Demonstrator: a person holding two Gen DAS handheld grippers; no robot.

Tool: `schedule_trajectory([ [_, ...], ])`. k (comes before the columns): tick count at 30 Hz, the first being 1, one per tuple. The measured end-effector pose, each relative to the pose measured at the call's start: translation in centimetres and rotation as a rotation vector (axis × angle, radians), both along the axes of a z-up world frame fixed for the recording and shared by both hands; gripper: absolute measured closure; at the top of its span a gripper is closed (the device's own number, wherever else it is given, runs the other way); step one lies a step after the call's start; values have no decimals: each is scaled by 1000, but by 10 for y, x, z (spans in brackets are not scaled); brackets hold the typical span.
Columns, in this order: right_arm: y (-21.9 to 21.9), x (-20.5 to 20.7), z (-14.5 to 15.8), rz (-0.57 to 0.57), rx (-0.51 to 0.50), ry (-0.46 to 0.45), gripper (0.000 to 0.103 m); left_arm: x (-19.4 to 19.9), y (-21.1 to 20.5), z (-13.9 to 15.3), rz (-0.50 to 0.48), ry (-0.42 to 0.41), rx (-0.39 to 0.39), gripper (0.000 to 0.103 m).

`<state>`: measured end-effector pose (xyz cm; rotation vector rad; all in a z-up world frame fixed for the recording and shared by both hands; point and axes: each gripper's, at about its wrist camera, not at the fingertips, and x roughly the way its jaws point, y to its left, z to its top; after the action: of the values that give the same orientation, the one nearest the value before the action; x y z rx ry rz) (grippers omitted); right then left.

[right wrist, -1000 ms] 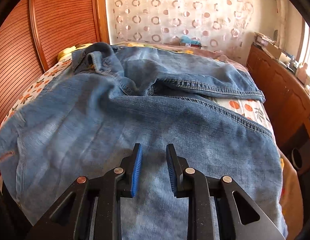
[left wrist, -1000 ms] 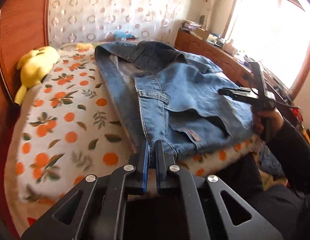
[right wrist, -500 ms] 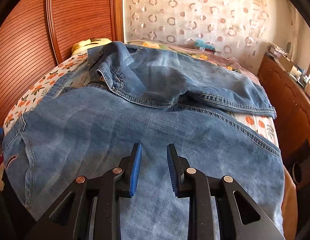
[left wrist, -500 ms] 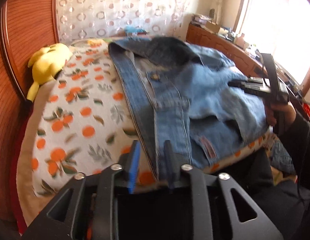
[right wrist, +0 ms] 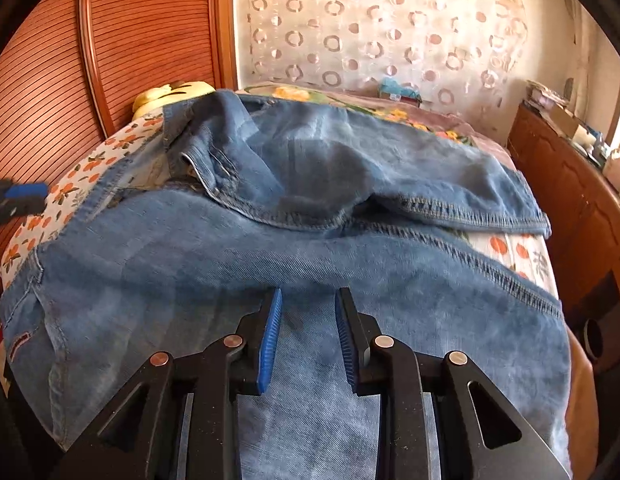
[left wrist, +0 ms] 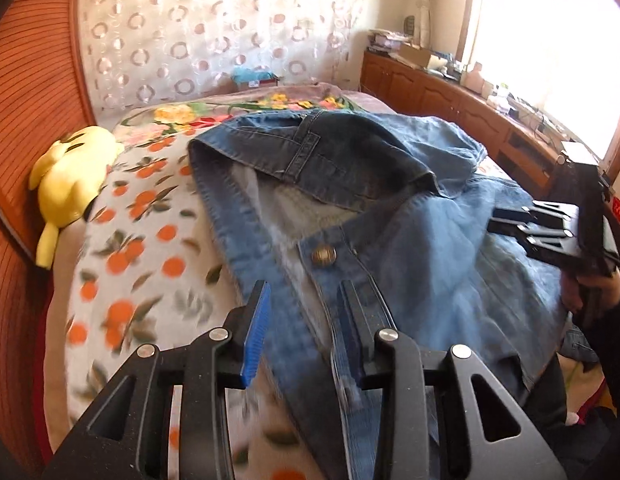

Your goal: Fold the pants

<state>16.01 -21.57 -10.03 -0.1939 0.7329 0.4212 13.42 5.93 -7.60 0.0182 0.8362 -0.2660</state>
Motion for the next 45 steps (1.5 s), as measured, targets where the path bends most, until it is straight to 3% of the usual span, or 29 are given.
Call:
schedule_trajectory([
  [7,-8,-1,-6,-15,35,7,55,51,-10,-26,-69,83,-3,67],
  [10,-5,-2,-6,-17,26,-4,54,62,-17,-36,-79,99,13,61],
  [12,-7,-4,-7,-18,30,-4,54,66,-19,-36,-85,65,8,57],
  [17,-10,-3,-8,-18,45,-1,54,69,-27,-37,-80,52,44,57],
  [19,-11,-2,-9,-18,47,-1,54,67,-31,-36,-96,49,51,66],
  [20,-12,-2,-9,-19,48,-1,54,66,-31,-36,-105,59,42,79],
  [23,-13,-1,-9,-23,55,1,53,62,-29,-35,-111,57,40,83],
  [26,-13,0,-9,-25,58,2,53,56,-20,-28,-71,31,31,93],
  [28,-13,0,-9,-25,60,2,53,54,-9,-23,-18,16,47,93],
  [30,-13,-1,-9,-25,59,2,53,55,0,-23,-20,43,4,93],
  [32,-13,-1,-9,-25,57,1,53,55,-3,-22,-25,38,18,93],
  [35,-13,-1,-9,-28,58,1,53,60,-9,-21,-20,30,53,88],
  [39,-12,-2,-9,-29,56,0,53,73,-5,-21,-10,18,1,67],
  [45,-12,-2,-9,-33,56,-1,53,103,-1,-22,-6,20,-53,55],
])
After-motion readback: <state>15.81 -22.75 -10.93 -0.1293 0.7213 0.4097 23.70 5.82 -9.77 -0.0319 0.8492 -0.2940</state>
